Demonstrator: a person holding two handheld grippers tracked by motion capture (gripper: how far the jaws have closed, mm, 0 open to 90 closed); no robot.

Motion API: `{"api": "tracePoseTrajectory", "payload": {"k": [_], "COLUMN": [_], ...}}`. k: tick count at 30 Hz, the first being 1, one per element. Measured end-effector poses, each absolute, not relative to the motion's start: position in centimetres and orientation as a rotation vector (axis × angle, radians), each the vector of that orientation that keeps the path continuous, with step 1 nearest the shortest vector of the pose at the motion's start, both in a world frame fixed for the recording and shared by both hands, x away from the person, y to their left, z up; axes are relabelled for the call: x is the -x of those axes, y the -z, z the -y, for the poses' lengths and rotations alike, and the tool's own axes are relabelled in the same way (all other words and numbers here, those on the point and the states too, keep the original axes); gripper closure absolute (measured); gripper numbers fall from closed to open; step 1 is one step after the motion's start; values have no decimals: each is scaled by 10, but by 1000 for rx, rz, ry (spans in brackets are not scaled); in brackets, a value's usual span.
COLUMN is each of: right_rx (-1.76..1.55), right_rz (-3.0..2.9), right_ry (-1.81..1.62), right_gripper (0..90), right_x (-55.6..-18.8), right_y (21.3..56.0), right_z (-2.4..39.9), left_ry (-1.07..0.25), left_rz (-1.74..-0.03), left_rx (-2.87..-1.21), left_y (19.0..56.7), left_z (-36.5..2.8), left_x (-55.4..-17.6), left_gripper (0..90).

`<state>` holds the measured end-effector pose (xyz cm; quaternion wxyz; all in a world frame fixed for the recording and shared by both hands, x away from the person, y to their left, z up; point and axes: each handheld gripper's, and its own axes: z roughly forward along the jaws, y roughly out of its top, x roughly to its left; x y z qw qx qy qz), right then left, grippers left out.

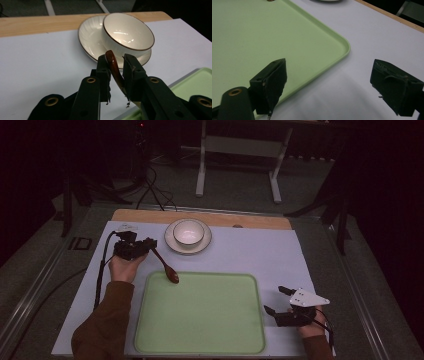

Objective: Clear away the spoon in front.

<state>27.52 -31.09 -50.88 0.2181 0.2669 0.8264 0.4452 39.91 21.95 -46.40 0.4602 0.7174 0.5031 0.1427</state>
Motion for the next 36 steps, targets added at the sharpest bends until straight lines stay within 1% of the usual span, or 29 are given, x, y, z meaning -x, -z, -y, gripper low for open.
{"api": "tracePoseTrajectory", "payload": {"k": [6,7,10,17,29,36], "right_rx": [-738,-737,-741,-738,-743,-744], "right_rz": [-2292,-2291,-2294,-2299,-2303,-2302], "right_ry": [-1231,-1233,-1229,-1227,-1226,-1225], "right_gripper": [138,138,138,138,138,138], "right_x": [-275,-275,-276,-276,-276,-276], "right_y": [509,509,509,509,509,509], "right_z": [311,311,311,311,311,311], "left_ry": [-322,-315,-277,-238,-198,-179], "left_rz": [-1208,-1187,-1147,-1060,-1032,-980], "left_rx": [-1825,-1849,-1843,-1884,-1931,-1976], "left_y": [472,474,479,492,505,508], "left_z": [-212,-208,-206,-205,-210,-211], "left_x": [-400,-398,-390,-373,-362,-351], "left_gripper": [733,735,735,703,670,658]}}
